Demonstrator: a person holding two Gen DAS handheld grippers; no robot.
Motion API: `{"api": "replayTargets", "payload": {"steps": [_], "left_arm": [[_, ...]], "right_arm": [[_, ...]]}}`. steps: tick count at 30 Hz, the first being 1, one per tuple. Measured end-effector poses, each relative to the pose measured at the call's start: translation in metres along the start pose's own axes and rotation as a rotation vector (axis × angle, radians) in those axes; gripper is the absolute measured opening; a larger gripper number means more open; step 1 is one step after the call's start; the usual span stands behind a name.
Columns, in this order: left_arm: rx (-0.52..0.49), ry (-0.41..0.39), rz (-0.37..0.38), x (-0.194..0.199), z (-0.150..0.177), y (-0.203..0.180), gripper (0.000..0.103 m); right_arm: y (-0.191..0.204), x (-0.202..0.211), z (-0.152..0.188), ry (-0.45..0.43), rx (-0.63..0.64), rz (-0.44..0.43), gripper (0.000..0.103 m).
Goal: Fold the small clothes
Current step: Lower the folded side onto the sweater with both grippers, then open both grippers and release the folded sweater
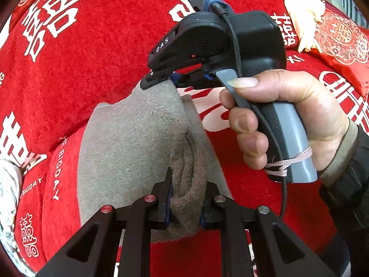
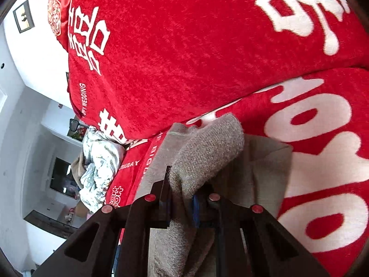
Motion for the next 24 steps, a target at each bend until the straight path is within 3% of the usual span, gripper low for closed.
{"api": "replayTargets", "payload": {"steps": [13,19,20,22,24], "left_arm": [[-0.056,0.084,-0.035,-0.043,0.011,-0.016,0.018],[-0.061,0.089,-0.039,-0.047,0.014,-0.017,0.019],[-0.053,0.090,-0.034,-0.044,0.013,-0.016,0.025],[-0.031,0.088,0.006,-0.037,0.014,-0.014,0.063],[-0.021,0.032,0.005,-0.017,0.015,-0.009,0.069]], "right_arm": [[-0.050,-0.014,0.012,0.014,-0.077,0.061,0.015],[-0.050,-0.018,0.015,0.011,-0.044,0.116,0.016],[-0.048,-0.016,0.015,0.011,-0.046,0.117,0.022],[-0.049,-0.010,0.014,0.007,-0.067,0.128,0.031],[-0.050,0.000,0.012,-0.016,-0.080,0.133,0.052]]}}
Point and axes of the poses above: each gripper's, at about its wrist camera, not at the fingertips, and x roughly against the way its jaws point, y to its left, z to its underside, the point moved 3 cm from there along -x, roughly the way its jaws point, and after that the axes turned 8 degrees about z, right-handed, at the moved point
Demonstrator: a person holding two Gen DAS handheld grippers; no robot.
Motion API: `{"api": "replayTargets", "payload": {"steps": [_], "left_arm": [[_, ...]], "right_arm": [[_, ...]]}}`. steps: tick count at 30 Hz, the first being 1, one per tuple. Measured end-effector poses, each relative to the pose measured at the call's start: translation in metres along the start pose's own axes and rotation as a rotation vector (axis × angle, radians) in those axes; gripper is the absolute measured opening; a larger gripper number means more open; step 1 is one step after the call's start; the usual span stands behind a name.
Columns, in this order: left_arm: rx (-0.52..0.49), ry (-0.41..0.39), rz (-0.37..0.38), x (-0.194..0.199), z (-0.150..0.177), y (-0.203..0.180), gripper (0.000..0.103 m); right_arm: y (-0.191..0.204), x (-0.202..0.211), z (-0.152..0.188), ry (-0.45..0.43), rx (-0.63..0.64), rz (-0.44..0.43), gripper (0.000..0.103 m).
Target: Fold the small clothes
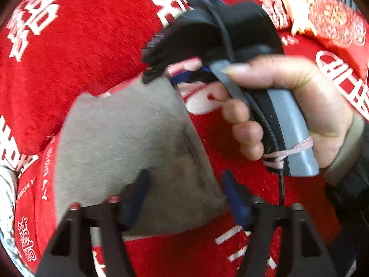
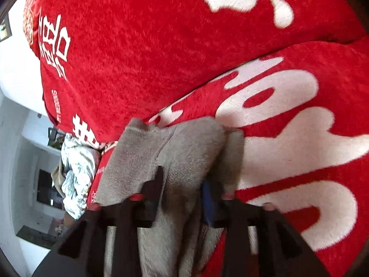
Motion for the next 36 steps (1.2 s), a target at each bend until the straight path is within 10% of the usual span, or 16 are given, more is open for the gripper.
{"api": "replayTargets", "payload": {"steps": [8,10,13,16,21,28,32,36], "left_arm": [[0.144,-0.165,0.170,0.088,0.005,0.072,0.069],[0.239,-0.197,0.108,0.090,-0.002,0.108,0.094],[0.365,-0.174,-0.021,0.066,-0.012,0.164,0.097],[0.413,-0.090,0.003,0.021,-0.017,0.193,0.097],[0.418,0.028,-0.007,-0.035,-0.007,0.196,0.097],[0.440,-0.111,0.013,0.018,0.006,0.201,0.097],[0.384,0.008,-0.044,-0.011,0.023,0.192,0.098],[0.367,-0.033,0.004,0.006,0.026,0.192,0.098]], "right_arm": [[0.043,0.060,-0.001,-0.159,0.109,-0.065,0.078],[0.058,0.047,0.004,-0.104,0.127,-0.121,0.080],[0.064,0.015,0.010,-0.029,0.136,-0.075,0.080],[0.048,-0.014,0.013,0.017,0.104,0.019,0.079],[0.025,-0.010,0.010,-0.014,0.059,0.064,0.077],[0.064,0.050,0.053,-0.069,0.189,-0.004,0.079],[0.066,0.048,0.091,-0.051,0.195,-0.008,0.081],[0.056,0.057,0.099,-0.062,0.150,-0.001,0.081]]}}
Point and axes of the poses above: each gripper's, at about its wrist camera, not at the fingertips, and x roughly against the way its jaws point, y to its left, z to its underside, the point moved 3 cm from there along -x, roughly the way its jaws point, and after that the axes turned 8 degrees about z, right-handed, at the moved point
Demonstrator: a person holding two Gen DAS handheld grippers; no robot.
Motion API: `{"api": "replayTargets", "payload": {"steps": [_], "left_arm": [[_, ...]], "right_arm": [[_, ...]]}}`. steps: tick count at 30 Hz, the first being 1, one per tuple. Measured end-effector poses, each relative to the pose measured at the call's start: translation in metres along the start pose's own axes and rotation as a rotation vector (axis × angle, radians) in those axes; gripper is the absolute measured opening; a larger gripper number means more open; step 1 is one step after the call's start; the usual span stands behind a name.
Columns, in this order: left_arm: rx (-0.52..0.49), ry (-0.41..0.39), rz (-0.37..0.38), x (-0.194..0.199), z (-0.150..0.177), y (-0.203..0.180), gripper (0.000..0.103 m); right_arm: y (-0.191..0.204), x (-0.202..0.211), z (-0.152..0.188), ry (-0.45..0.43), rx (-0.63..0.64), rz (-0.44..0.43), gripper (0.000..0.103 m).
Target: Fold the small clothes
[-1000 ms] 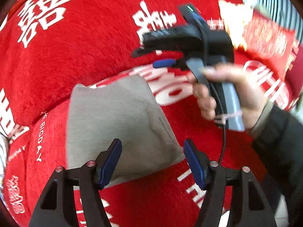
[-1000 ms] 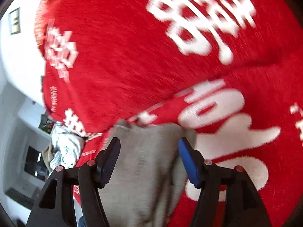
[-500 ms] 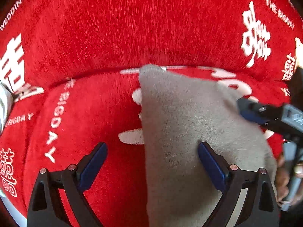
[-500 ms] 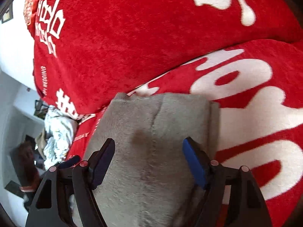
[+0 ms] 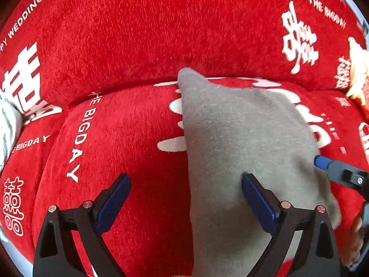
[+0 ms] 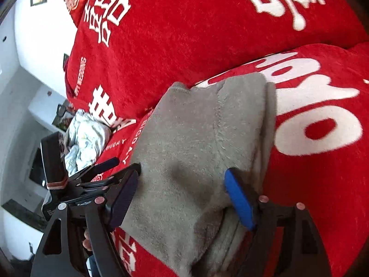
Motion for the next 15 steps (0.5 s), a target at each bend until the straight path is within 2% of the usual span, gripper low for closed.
{"api": "replayTargets", "payload": {"steps": [2,3,5,6,10,13,14,15], "left_arm": [[0.039,-0.039,0.041,0.015,-0.004,0.011,0.098],[0.070,-0.054,0.049,0.019,-0.008,0.020,0.098],[0.118,-0.032,0.081,0.013,-0.015,0.029,0.098],[0.139,0.001,0.134,0.003,-0.019,0.030,0.098],[0.142,0.122,0.265,-0.040,-0.019,0.014,0.098],[0.152,0.174,0.345,-0.064,-0.018,0.002,0.098],[0.167,0.185,0.367,-0.069,-0.017,0.001,0.098],[0.184,0.193,0.395,-0.073,-0.017,0.000,0.091]], "right_arm": [[-0.002,0.020,-0.004,-0.047,0.001,0.065,0.086],[-0.007,0.030,-0.007,-0.082,0.001,0.114,0.092],[-0.018,0.037,-0.014,-0.106,-0.033,0.157,0.100],[-0.024,0.037,-0.016,-0.102,-0.058,0.157,0.100],[-0.034,0.001,-0.025,-0.015,-0.117,0.127,0.100],[-0.034,-0.038,-0.025,0.084,-0.139,0.125,0.099],[-0.032,-0.047,-0.025,0.088,-0.134,0.118,0.098],[-0.026,-0.049,-0.025,0.076,-0.107,0.127,0.095]]}}
Point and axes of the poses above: each gripper's, at about its wrist camera, not at the fingertips, and x roughly against the way its jaws point, y to its left, z to its underside, the point moved 3 cm from there along -x, roughly the way its jaws point, and after that the axes turned 8 degrees about z, right-handed, at the moved point
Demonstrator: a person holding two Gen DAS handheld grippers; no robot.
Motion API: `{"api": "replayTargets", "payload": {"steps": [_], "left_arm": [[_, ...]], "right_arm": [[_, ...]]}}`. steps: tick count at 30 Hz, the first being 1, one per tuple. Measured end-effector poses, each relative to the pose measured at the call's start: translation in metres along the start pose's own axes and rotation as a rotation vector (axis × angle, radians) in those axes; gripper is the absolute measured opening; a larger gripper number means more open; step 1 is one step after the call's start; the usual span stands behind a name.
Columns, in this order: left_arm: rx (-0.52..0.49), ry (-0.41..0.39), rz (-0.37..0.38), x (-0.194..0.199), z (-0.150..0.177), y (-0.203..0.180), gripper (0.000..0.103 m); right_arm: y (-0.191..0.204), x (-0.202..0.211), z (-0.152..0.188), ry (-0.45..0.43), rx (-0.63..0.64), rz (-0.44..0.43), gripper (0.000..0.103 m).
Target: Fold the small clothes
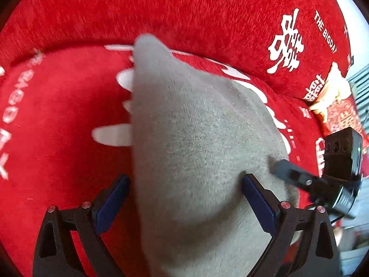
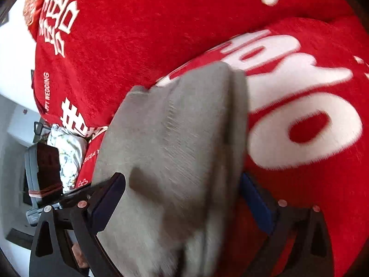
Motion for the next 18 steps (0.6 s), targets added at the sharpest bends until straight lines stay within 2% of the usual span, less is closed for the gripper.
{"api": "replayTargets", "payload": {"steps": [1,2,3,5,7,10,18], "left_arm": [[0.009,0.005,0.027,-0.002,0.000,0.000,0.085],[0.004,-0.003,0.020,-0.002,0.000,-0.001,0.082],[-0.011,-0.008,0.015,-0.001,0.000,-0.002,0.075],[-0.051,-0.027,-0.006,0.006,0.002,-0.010,0.066],[-0.099,-0.054,-0.045,0.014,0.007,-0.021,0.061],[-0.149,-0.069,-0.105,0.018,0.015,-0.032,0.061],[-0.177,-0.087,-0.125,0.039,0.044,-0.031,0.061]], "right_arm": [[0.007,-0.004,0.001,0.016,0.026,0.006,0.085],[0.012,-0.006,0.002,0.017,0.051,0.038,0.076],[0.014,-0.006,0.004,0.016,0.069,0.042,0.061],[0.018,-0.001,0.006,0.009,0.073,0.019,0.054],[0.026,0.008,0.010,-0.020,0.089,0.022,0.052],[0.040,0.015,0.018,-0.040,0.129,0.057,0.051],[0.055,0.028,0.044,-0.030,0.174,0.073,0.051]]}}
Point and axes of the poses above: each gripper's, at about its wrist camera, not at the fingertips, and x roughly against the way its jaws point, y to its left, z to its underside, the point moved 3 cm from there along -x, roughly the way its jaws point, and after that the axes turned 8 degrees about z, right-handed, at the moved point
